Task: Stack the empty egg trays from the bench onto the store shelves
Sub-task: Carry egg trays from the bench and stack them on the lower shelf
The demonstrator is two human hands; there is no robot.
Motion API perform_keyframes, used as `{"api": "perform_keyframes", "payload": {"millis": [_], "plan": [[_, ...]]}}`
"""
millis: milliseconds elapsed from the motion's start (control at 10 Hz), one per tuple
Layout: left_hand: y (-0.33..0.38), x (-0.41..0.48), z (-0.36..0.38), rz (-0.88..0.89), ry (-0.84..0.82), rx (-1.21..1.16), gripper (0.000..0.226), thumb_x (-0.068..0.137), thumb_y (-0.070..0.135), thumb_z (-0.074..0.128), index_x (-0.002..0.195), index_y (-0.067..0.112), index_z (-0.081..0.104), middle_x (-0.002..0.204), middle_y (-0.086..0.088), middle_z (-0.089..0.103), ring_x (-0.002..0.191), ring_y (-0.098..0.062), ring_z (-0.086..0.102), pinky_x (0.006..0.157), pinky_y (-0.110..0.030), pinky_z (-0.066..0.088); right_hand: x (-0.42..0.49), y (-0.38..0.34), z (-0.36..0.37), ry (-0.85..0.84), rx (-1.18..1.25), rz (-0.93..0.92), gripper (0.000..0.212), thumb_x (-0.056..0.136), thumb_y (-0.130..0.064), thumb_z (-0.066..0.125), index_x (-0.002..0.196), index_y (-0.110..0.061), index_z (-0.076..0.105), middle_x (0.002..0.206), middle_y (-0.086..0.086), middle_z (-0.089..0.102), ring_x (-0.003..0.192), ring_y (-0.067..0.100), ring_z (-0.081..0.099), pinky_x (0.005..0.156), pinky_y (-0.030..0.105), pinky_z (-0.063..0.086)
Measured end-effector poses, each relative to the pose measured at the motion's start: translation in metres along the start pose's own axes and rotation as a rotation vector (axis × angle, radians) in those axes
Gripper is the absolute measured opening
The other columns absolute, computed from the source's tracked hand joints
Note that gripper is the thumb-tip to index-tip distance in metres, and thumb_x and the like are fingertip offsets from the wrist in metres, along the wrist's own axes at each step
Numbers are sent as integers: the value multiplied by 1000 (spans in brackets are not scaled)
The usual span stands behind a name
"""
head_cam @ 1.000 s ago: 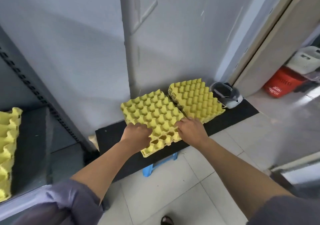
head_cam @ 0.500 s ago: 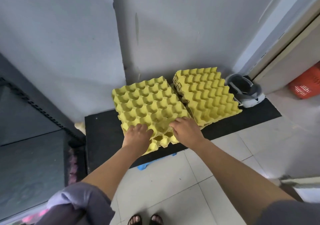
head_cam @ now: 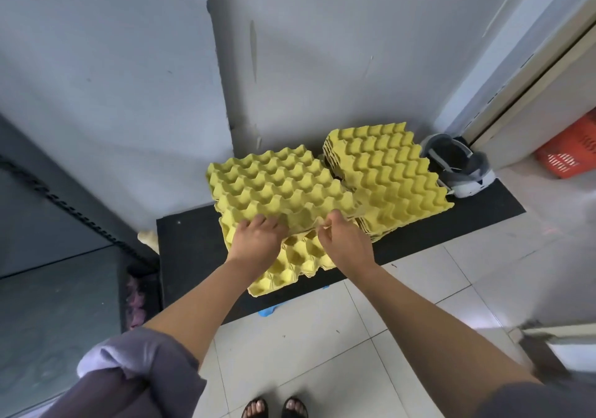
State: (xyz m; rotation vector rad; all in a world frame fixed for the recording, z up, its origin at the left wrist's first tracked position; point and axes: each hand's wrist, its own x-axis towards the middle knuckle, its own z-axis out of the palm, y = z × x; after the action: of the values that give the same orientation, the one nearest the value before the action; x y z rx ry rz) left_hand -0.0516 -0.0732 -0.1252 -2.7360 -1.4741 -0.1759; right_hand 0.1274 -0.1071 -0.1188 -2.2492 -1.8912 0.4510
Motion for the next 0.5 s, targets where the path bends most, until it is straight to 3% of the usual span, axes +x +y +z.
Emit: {"api": "perform_keyframes", "payload": {"millis": [100, 200, 300, 400, 500], "plan": [[-7, 4, -16, -39, -24, -84, 36, 48, -1, 86, 74, 10, 64, 54, 0, 54, 55, -25, 56, 38, -26, 38, 4, -13, -3, -176, 259, 215, 42, 98, -47, 39, 98, -8, 56, 89, 6, 64, 87, 25, 62, 80, 41, 52], [-8, 7, -27, -81, -114, -132, 19, 82, 5, 65, 99, 12, 61, 79, -2, 62, 85, -26, 57, 56, -33, 48, 11, -34, -8, -228, 884, 571, 47, 95, -48, 48, 111, -5, 56, 100, 18, 67, 95, 32, 66, 86, 44, 54], [-7, 13, -33, -66, -166, -150, 21, 98, 18, 44, 116, 16, 53, 105, 1, 59, 109, -20, 48, 75, -32, 47, 20, -62, -6, -223, 1295, 881, 38, 94, -42, 54, 112, -10, 48, 109, 20, 62, 84, 31, 64, 80, 43, 55], [-8, 14, -36, -37, -222, -191, 25, 99, 28, 40, 117, 17, 54, 112, 2, 56, 114, -18, 45, 81, -31, 45, 29, -75, 5, -139, 1519, 991, 32, 98, -25, 50, 121, -4, 47, 98, 21, 61, 83, 31, 61, 87, 47, 53], [-22, 9, -36, -15, -189, -184, 29, 97, 34, 43, 119, 21, 56, 118, 4, 56, 115, -19, 46, 92, -30, 38, 30, -78, 4, -144, 1509, 939, 36, 100, -14, 39, 133, 0, 42, 83, 11, 52, 76, 26, 58, 78, 39, 54]]}}
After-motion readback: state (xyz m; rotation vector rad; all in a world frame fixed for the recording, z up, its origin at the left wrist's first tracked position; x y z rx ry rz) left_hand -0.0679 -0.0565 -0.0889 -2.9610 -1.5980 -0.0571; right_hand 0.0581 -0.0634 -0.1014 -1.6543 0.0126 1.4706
